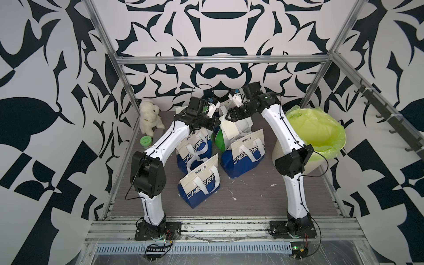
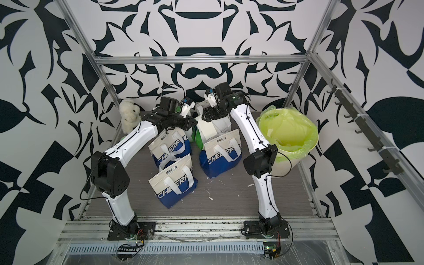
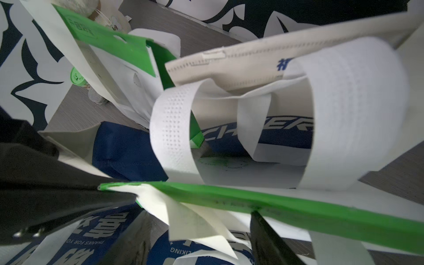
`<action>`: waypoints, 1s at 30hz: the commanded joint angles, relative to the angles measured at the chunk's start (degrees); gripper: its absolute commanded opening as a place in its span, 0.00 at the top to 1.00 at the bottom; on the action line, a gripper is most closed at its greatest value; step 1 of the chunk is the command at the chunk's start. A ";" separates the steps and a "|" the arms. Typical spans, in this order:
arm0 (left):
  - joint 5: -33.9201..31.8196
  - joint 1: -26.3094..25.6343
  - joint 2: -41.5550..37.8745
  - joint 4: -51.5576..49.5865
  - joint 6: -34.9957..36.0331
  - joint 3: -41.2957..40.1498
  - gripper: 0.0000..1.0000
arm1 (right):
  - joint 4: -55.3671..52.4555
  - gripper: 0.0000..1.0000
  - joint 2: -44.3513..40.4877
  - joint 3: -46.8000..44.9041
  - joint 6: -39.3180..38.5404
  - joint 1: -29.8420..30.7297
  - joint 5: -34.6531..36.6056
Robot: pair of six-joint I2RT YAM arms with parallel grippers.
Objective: Shred takeout receipts and throw away
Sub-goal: Tear off the takeout receipt from the takeout bag.
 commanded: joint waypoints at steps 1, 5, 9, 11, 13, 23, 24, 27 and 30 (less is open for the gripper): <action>-1.53 -0.48 0.63 -1.28 0.78 -1.29 1.00 | 1.36 0.36 -1.45 0.17 -0.60 0.51 -3.58; -1.76 -0.81 0.67 -1.38 1.14 -1.33 1.00 | 1.44 0.48 -0.44 0.55 -1.13 0.51 -4.35; -1.87 -0.81 0.84 -1.49 1.15 -1.16 1.00 | 1.60 0.59 0.24 0.68 -2.36 1.31 -6.75; -1.72 -0.90 1.01 -1.65 1.19 -0.93 1.00 | 1.44 0.62 0.46 0.80 -2.95 2.12 -6.28; -1.92 -0.90 1.03 -2.03 1.24 -0.76 1.00 | 1.38 0.67 0.89 1.05 -3.05 2.68 -5.44; -6.42 -0.94 0.42 -1.51 1.76 -2.23 0.45 | 0.32 1.00 -0.23 2.82 -1.35 3.66 -0.46; -6.81 -0.90 0.42 -1.36 1.87 -2.59 0.43 | 0.17 1.00 -0.64 2.74 -1.31 3.60 -0.80; -7.06 -0.90 0.51 -1.33 2.50 -2.99 0.42 | 0.05 1.00 -1.74 1.97 -1.01 3.71 -1.78; -7.17 -0.90 0.64 -1.48 2.97 -3.38 0.42 | 0.06 1.00 -2.71 1.31 -0.75 3.75 -2.29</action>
